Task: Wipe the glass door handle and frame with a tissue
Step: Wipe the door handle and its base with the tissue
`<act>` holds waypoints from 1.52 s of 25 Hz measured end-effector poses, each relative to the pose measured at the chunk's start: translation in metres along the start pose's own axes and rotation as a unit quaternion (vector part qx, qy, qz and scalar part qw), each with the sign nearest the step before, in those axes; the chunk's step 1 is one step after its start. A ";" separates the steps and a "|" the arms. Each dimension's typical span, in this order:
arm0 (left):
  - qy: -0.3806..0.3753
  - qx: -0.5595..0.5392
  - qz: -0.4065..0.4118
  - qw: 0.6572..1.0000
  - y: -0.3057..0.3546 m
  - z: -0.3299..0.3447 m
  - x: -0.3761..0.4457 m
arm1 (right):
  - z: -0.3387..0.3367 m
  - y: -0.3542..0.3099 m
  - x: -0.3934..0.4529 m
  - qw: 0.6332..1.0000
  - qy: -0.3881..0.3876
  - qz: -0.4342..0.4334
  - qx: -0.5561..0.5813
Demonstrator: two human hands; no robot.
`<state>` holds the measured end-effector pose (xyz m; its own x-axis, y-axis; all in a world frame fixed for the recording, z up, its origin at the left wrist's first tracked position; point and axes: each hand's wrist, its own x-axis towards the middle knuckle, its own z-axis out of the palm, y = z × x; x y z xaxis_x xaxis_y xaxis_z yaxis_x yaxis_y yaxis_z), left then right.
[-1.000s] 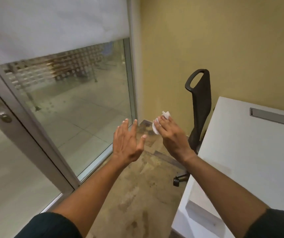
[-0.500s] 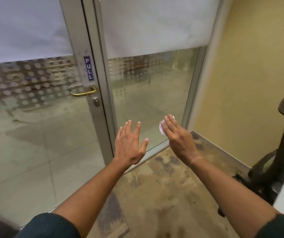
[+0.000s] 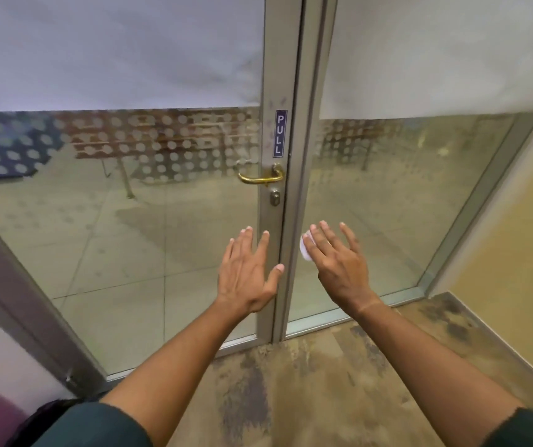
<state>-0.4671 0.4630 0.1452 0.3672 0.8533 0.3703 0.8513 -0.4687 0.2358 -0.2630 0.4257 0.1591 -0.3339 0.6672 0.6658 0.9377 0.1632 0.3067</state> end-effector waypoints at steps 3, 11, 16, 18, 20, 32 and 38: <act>0.014 0.028 -0.008 0.999 -0.023 0.008 0.028 | 0.032 -0.001 0.032 0.999 0.006 -0.025 0.046; 0.033 0.062 -0.042 0.997 -0.061 0.034 0.129 | 0.112 0.032 0.110 0.987 -0.047 -0.014 0.156; 0.034 0.081 -0.063 0.994 -0.085 0.041 0.167 | 0.146 0.037 0.148 0.978 -0.077 -0.011 0.193; 0.037 0.084 -0.069 0.993 -0.096 0.042 0.179 | 0.156 0.036 0.164 0.977 -0.073 -0.008 0.201; 0.040 0.095 -0.065 0.993 -0.109 0.040 0.192 | 0.165 0.033 0.181 0.975 -0.071 -0.003 0.209; 0.161 0.175 0.047 0.970 -0.168 0.027 0.271 | 0.204 0.008 0.254 0.978 -0.036 0.035 0.201; 0.243 0.203 0.105 0.943 -0.181 0.020 0.312 | 0.214 -0.001 0.269 0.977 -0.085 0.060 0.186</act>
<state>-0.4998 0.8183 0.2001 0.4118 0.5003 0.7617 0.8887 -0.4055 -0.2142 -0.3339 0.7603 0.1927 -0.2284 0.8037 0.5495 0.9495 0.3085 -0.0566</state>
